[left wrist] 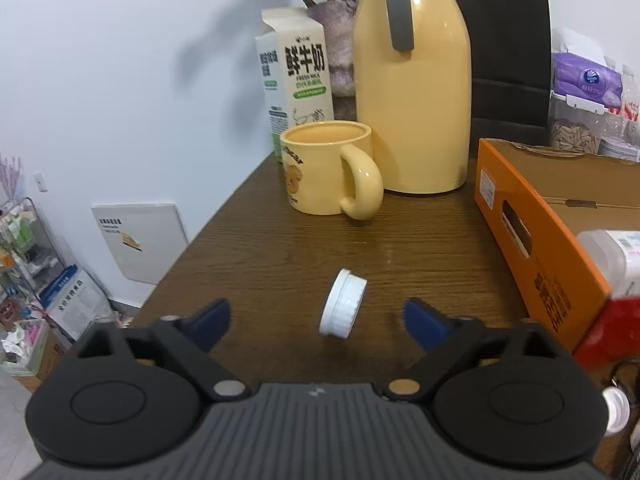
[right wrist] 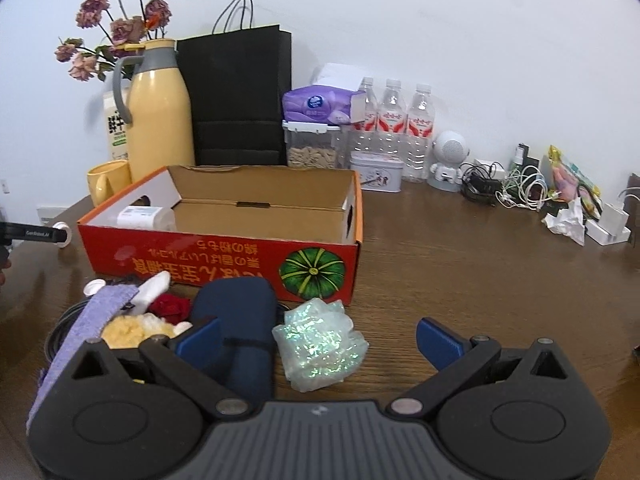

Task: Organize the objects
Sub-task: 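Grasp the small white cap beside the yellow mug with the left tool, then grasp a white cap near the plush alpaca with the right tool while the left tool holds its cap, then carry the cap with the right tool while the left tool carries its cap, both dropping into the box, then grasp the purple cloth pouch with the left tool while the right tool grasps another white cap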

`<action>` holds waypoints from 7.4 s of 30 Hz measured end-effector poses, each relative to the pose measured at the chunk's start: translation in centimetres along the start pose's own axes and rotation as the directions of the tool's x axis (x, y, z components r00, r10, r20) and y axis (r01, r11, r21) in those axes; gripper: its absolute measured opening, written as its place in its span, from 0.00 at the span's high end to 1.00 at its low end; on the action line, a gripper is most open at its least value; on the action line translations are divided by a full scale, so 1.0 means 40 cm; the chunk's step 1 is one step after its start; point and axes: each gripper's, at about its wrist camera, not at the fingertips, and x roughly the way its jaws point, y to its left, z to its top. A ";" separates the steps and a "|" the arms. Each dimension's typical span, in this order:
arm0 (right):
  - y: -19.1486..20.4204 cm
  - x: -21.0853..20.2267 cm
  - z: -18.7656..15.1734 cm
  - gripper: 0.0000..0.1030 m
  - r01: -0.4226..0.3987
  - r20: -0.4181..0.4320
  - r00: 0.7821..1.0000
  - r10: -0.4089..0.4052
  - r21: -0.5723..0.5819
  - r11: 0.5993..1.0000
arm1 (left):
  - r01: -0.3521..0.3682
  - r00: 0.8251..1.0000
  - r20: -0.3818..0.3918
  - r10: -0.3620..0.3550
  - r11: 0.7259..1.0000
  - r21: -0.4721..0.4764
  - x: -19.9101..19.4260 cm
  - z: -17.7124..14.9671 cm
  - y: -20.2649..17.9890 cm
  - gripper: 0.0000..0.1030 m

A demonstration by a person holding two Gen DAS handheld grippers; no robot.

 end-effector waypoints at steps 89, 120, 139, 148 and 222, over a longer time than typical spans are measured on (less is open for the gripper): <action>-0.014 -0.181 -0.137 0.76 -0.207 0.097 0.969 0.226 -0.174 0.963 | 0.386 0.900 0.215 -0.379 0.922 0.009 -0.568 -0.167 -0.282 0.85; 0.073 0.420 0.232 0.76 -0.238 -0.004 0.971 0.240 -0.138 0.961 | 0.383 0.924 0.014 -0.383 0.923 -0.040 -0.048 0.143 -0.533 0.85; 0.056 0.406 0.239 0.19 -0.225 -0.004 0.974 0.226 -0.119 0.967 | 0.334 0.938 0.106 -0.331 0.942 -0.014 -0.088 0.154 -0.526 0.08; 0.047 0.403 0.240 0.06 -0.213 -0.006 0.977 0.214 -0.106 0.971 | 0.322 0.941 0.118 -0.317 0.946 -0.030 -0.103 0.152 -0.511 0.03; -0.045 -0.081 -0.184 0.74 -0.219 -0.062 0.975 0.214 -0.090 0.972 | 0.551 0.818 -0.085 -0.569 0.818 -0.169 -0.413 -0.271 -0.338 0.00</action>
